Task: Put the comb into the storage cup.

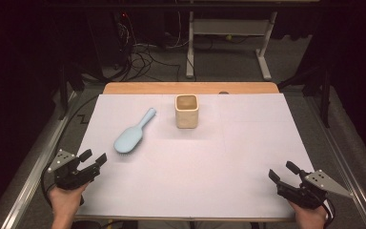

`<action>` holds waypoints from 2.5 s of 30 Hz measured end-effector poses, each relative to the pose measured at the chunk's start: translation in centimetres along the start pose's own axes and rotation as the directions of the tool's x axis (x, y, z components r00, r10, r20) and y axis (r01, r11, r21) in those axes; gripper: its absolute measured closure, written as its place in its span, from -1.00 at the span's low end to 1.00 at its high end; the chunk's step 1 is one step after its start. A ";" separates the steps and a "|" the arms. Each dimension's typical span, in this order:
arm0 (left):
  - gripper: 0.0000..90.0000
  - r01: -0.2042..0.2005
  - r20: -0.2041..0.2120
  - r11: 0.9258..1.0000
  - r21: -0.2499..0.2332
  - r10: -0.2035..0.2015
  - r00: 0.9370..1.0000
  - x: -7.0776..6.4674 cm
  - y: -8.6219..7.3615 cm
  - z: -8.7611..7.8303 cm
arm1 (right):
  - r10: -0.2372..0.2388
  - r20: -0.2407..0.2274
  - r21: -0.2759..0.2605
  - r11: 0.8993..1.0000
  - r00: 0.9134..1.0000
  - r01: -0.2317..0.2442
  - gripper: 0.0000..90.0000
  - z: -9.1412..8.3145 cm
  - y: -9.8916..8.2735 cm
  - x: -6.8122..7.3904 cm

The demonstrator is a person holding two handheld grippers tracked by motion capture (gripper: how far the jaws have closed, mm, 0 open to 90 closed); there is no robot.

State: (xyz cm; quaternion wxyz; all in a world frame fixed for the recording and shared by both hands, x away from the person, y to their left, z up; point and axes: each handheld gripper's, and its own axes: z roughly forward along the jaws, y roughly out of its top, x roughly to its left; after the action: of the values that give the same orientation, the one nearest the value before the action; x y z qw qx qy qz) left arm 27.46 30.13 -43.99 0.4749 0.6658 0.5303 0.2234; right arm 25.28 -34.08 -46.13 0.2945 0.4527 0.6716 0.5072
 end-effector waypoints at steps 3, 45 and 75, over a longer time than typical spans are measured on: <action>-0.24 0.010 0.003 1.000 0.002 -0.010 1.000 0.0 0.3 0.4 | 0.000 0.003 0.001 1.000 1.000 0.000 -0.41 0.0 0.0 0.0; -0.22 -0.076 0.051 0.997 0.008 0.076 0.996 -2.2 2.5 4.9 | 0.015 -0.013 0.015 1.000 1.000 -0.015 -0.40 0.1 0.0 -0.2; -0.20 -0.157 0.054 0.985 0.075 0.153 0.987 -4.8 5.6 9.3 | 0.007 -0.017 0.022 1.000 1.000 -0.006 -0.39 0.2 -0.1 -0.1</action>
State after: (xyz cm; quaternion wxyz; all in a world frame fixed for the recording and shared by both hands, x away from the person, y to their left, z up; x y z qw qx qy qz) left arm 36.05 22.06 -42.34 0.4418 0.7286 0.4738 0.2226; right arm 25.48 -34.10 -46.26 0.2821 0.4537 0.6782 0.5047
